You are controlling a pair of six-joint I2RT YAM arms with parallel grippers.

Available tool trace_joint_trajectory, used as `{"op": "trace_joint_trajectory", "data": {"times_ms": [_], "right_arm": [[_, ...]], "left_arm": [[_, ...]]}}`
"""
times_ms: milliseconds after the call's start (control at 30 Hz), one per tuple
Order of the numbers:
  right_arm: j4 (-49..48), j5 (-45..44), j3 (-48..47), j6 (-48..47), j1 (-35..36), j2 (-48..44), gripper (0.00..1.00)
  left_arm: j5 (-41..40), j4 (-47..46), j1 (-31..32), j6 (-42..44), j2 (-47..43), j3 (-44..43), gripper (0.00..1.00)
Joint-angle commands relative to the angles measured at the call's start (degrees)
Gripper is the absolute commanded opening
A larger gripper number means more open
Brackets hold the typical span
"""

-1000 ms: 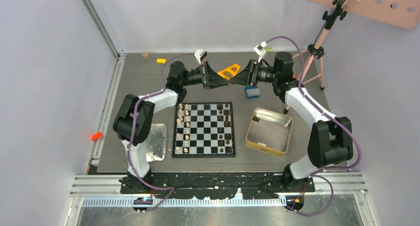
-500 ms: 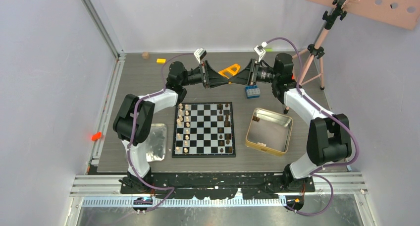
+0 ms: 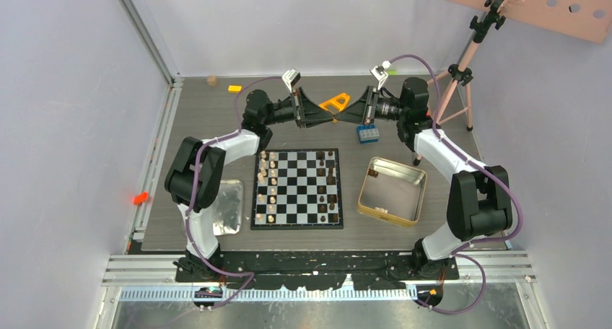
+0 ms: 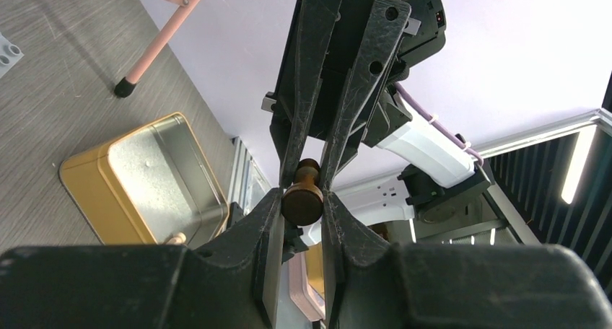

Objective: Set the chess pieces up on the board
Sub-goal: Place the chess piece on the chessboard.

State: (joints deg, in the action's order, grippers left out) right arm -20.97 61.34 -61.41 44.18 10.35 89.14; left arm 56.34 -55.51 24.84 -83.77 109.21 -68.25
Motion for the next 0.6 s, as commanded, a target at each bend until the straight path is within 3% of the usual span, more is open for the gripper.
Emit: {"op": "trace_joint_trajectory", "data": {"times_ms": [0, 100, 233, 300, 367, 467, 567], "right_arm": [[-2.4, 1.2, -1.5, 0.4, -1.5, -2.0, 0.08], [6.5, 1.1, -4.6, -6.5, -2.3, -3.4, 0.04], [35.6, -2.0, -10.8, -28.4, -2.4, -4.8, 0.02], [55.3, -5.5, -14.8, -40.3, -2.1, -4.2, 0.01], [66.5, -12.9, -18.5, -53.6, -1.1, -3.3, 0.01], [76.0, -24.0, -22.9, -61.7, 4.2, -0.8, 0.01], [82.3, -37.0, -24.8, -66.9, 11.8, 1.9, 0.01]], "left_arm": [[0.1, -0.3, -0.1, 4.2, -1.2, 0.9, 0.1], [1.3, 7.4, -0.3, 13.5, -3.6, 1.3, 0.32], [2.2, 29.5, -2.0, 33.5, -9.7, 1.0, 0.53], [0.9, 45.8, -3.6, 45.7, -13.2, 0.2, 0.58], [-1.8, 60.3, -5.0, 60.1, -16.8, -1.6, 0.61], [-7.9, 78.3, -6.6, 74.5, -19.8, -5.1, 0.67], [-11.7, 89.1, -8.7, 81.6, -21.3, -8.0, 0.7]]}}
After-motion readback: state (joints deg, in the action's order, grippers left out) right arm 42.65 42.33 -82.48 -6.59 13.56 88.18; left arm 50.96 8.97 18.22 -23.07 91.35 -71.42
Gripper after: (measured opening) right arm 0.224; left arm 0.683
